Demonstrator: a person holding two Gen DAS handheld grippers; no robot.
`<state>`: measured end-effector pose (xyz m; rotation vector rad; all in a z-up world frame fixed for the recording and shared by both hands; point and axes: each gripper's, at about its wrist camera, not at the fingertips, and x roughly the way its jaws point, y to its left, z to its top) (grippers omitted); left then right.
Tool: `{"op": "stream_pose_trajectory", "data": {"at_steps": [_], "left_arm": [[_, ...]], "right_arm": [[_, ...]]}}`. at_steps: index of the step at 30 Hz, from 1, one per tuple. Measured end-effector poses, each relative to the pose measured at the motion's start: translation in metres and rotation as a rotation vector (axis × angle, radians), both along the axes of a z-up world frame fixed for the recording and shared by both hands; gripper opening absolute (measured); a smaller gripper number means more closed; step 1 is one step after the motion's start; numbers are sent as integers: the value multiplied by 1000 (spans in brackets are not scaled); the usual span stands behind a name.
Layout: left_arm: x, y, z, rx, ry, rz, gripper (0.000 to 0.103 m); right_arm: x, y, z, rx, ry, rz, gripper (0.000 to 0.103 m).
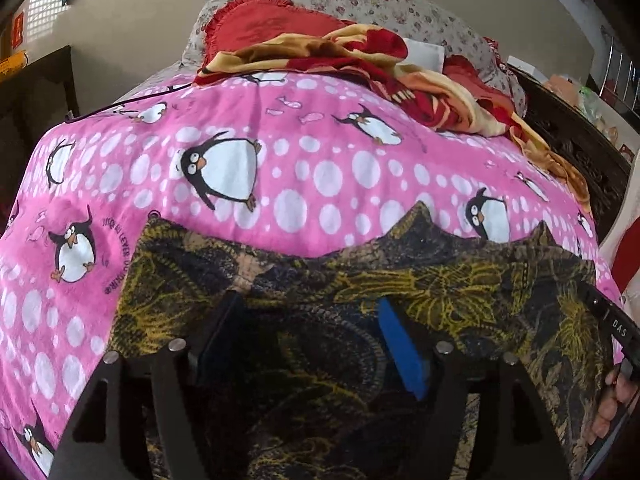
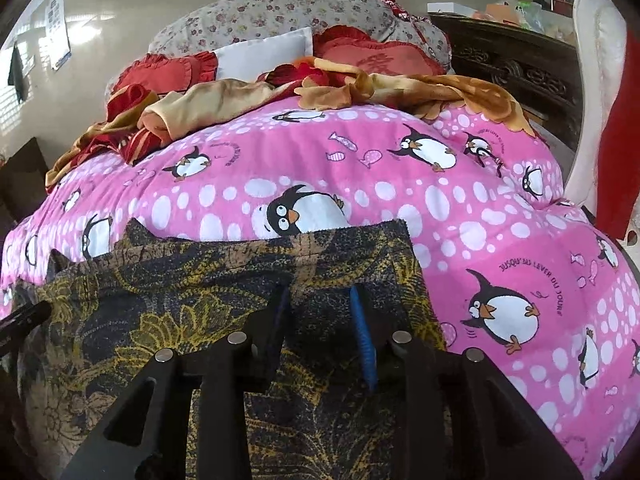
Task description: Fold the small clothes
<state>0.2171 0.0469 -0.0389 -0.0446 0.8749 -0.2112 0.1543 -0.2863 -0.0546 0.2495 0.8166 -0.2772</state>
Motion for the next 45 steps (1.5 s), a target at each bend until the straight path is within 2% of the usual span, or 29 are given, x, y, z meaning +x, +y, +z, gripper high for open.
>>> {"op": "stream_pose_trajectory", "data": {"at_steps": [9, 12, 13, 14, 16, 17, 19, 21, 23, 28, 31, 34, 40, 42, 43, 44, 45], "left_arm": [[2, -7, -2, 27, 8, -21, 81], [2, -7, -2, 24, 9, -25, 82], [2, -7, -2, 27, 10, -25, 82], [2, -8, -2, 33, 11, -26, 83], [3, -11, -2, 45, 18, -43, 90], [3, -13, -2, 49, 24, -57, 92], [6, -19, -3, 60, 45, -91, 103], [9, -27, -5, 105, 62, -108, 103], [8, -33, -6, 136, 57, -105, 103], [8, -33, -6, 135, 54, -101, 103], [5, -40, -7, 185, 33, -87, 103], [2, -49, -8, 238, 8, -83, 103], [10, -36, -1, 161, 60, -93, 101], [2, -20, 18, 104, 47, -76, 98], [-9, -5, 33, 49, 17, -49, 98], [-19, 5, 41, 19, 2, -39, 98], [-29, 14, 47, 1, -1, -30, 98]], "right_arm": [[-1, 0, 0, -12, 5, 0, 29], [-4, 4, 3, -27, 9, 0, 33], [-4, 6, 4, -28, 9, 4, 39], [-4, 7, 4, -13, 6, 26, 53], [-4, 7, 5, 42, -11, 81, 71], [-5, 6, 6, 67, -15, 98, 76], [-5, 4, 6, 103, -19, 108, 79], [-4, 5, 4, 113, -20, 117, 84], [-3, 8, 3, 117, -26, 149, 94], [4, 19, 1, 51, 12, 182, 100], [12, 34, -4, -54, 83, 199, 102], [17, 41, -9, -108, 127, 209, 102], [17, 39, -8, -96, 136, 208, 102], [15, 34, 3, -79, 142, 214, 93], [13, 29, 13, -72, 149, 190, 77], [8, 26, 22, -54, 142, 174, 68], [1, 25, 31, -33, 129, 166, 68]]}}
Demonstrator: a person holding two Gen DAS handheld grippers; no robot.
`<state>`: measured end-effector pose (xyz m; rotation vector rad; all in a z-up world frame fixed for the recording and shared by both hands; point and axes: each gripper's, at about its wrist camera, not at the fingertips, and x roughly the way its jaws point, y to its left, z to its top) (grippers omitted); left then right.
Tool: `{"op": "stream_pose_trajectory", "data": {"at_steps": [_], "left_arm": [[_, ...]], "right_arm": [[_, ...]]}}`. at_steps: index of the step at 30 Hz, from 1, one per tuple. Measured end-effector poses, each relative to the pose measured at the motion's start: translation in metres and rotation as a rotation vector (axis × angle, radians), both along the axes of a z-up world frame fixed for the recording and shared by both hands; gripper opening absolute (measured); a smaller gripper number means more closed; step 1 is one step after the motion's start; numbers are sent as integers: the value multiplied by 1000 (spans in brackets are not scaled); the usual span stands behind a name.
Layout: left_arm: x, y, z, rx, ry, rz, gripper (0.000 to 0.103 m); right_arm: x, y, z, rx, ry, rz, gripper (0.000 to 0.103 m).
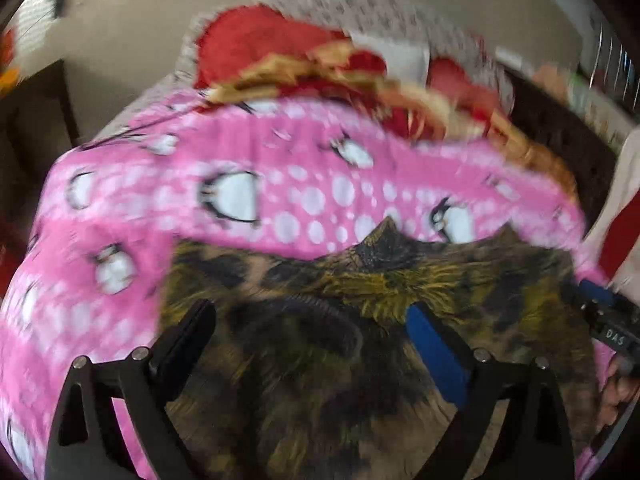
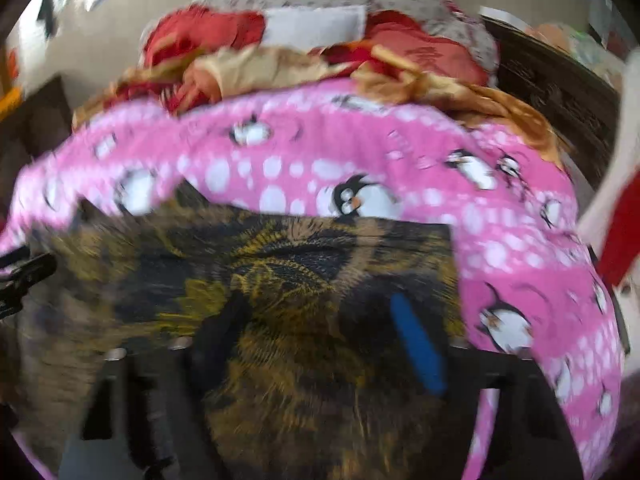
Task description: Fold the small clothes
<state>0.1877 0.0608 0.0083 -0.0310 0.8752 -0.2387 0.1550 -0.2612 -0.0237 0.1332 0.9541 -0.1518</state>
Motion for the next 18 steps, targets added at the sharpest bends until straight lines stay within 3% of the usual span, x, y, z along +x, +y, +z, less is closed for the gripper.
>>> {"op": "stream_pose_trajectory", "data": {"at_steps": [4, 7, 9, 10, 12, 13, 15, 18], "left_arm": [[-54, 18, -2, 10, 69, 6, 98], [-87, 16, -12, 45, 62, -5, 98], [-97, 10, -31, 91, 106, -13, 98], [-97, 6, -44, 123, 137, -19, 100], [-99, 3, -50, 158, 114, -34, 103], [-97, 6, -50, 138, 126, -32, 103], [-95, 18, -43, 77, 154, -11, 101], [-115, 52, -20, -89, 130, 18, 99]], "right_arm": [[-46, 24, 34, 4, -91, 21, 66], [-75, 61, 38, -7, -132, 114, 36], [-84, 78, 26, 46, -102, 149, 22], [-85, 82, 15, 69, -70, 151, 21], [-83, 88, -14, 74, 22, 139, 21], [-84, 88, -26, 84, 30, 131, 22], [-96, 89, -31, 73, -78, 143, 23], [-99, 86, -31, 112, -100, 143, 25]]}}
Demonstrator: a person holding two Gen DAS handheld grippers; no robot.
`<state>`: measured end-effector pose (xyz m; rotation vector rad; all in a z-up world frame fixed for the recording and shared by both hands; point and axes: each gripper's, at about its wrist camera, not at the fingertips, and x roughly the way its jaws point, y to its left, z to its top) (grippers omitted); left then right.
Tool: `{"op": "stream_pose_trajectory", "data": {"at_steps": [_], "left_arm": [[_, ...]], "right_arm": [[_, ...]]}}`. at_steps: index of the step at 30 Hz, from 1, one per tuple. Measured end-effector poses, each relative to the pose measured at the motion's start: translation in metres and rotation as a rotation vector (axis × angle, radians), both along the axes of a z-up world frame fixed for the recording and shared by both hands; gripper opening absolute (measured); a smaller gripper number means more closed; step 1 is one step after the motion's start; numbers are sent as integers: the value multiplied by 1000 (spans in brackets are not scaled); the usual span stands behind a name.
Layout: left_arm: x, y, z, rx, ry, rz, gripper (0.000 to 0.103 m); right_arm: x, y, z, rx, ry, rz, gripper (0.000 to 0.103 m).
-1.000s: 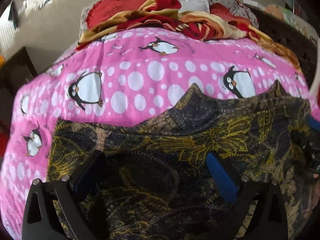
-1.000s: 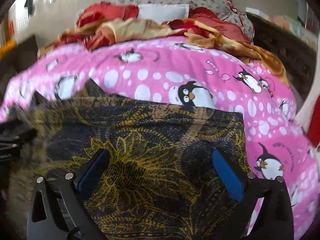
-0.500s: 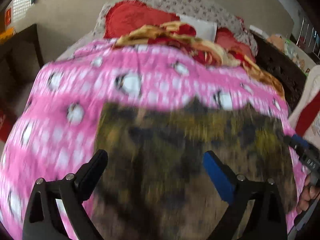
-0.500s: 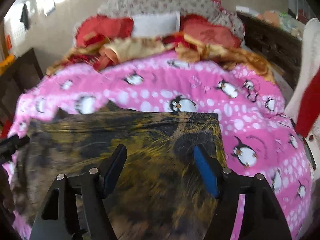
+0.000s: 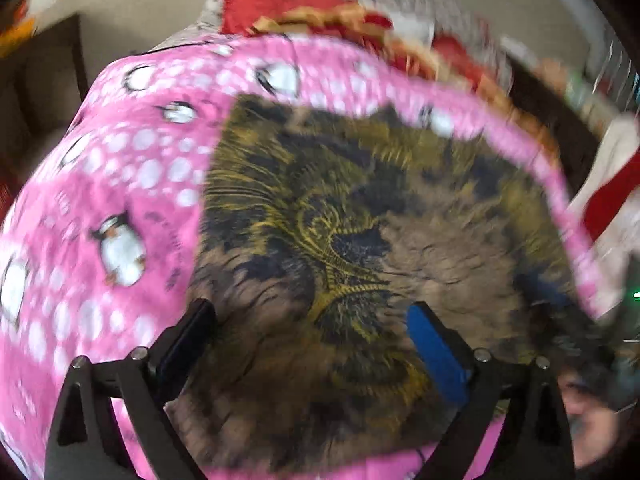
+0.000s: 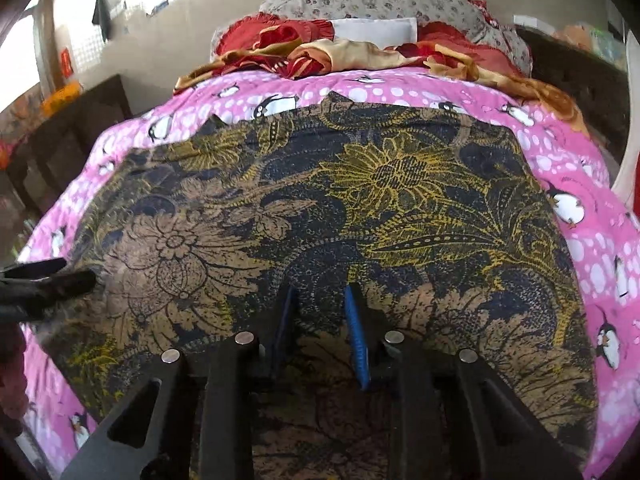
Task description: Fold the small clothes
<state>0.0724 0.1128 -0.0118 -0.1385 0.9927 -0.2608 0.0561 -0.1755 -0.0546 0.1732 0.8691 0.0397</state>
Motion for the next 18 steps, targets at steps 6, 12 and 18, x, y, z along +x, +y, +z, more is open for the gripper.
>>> {"op": "stream_pose_trajectory", "data": {"at_steps": [6, 12, 18], "left_arm": [[-77, 55, 7, -305, -17, -1, 102], [-81, 62, -32, -515, 59, 36, 103], [-37, 72, -39, -711, 205, 82, 102]], "right_arm": [[1, -6, -1, 15, -10, 0, 25], [1, 4, -1, -48, -7, 0, 26], [1, 6, -1, -52, -8, -1, 26]]}}
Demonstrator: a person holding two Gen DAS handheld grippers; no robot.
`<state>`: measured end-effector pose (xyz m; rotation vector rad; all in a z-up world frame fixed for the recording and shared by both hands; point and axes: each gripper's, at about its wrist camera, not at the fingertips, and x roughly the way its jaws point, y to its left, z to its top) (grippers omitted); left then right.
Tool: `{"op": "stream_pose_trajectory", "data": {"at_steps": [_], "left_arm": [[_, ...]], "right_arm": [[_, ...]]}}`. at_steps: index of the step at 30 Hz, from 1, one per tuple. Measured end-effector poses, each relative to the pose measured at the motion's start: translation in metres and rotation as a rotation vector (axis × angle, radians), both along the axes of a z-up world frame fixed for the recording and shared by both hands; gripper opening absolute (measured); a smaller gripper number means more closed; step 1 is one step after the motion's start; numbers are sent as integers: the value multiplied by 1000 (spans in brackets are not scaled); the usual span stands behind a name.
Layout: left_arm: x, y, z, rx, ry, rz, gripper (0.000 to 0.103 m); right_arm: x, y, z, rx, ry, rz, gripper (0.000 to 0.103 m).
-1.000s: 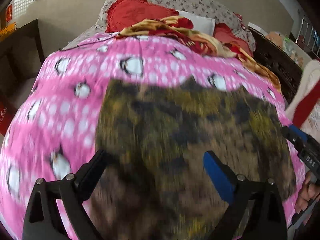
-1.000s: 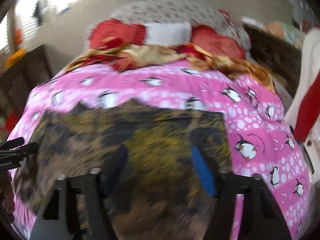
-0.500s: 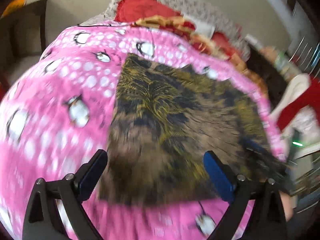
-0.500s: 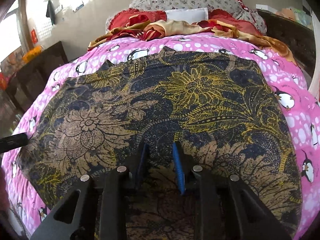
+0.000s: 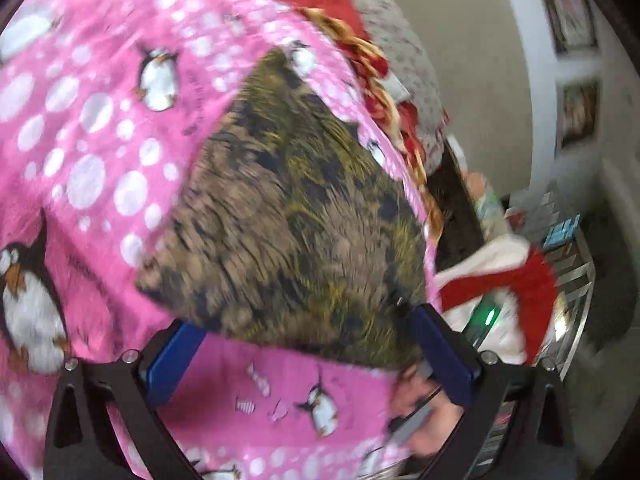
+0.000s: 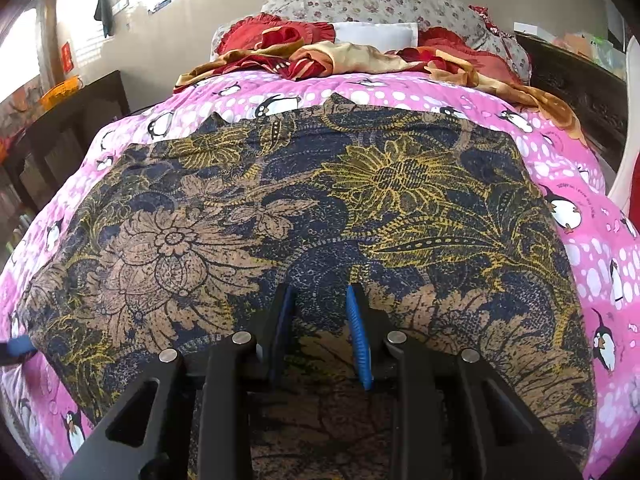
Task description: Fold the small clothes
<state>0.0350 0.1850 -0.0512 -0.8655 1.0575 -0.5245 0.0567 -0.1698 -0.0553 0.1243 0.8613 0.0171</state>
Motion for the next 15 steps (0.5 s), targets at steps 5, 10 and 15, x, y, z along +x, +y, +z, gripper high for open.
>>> {"op": "stream_pose_trajectory", "data": {"at_steps": [5, 10, 15], "left_arm": [[18, 8, -1, -55, 35, 54, 100], [10, 7, 0, 96, 17, 154, 25], [5, 8, -9, 138, 16, 224, 24]], "right_arm": [[0, 0, 0, 5, -1, -1, 26], [-1, 0, 0, 7, -3, -1, 26], [-1, 0, 0, 2, -4, 0, 26]]}}
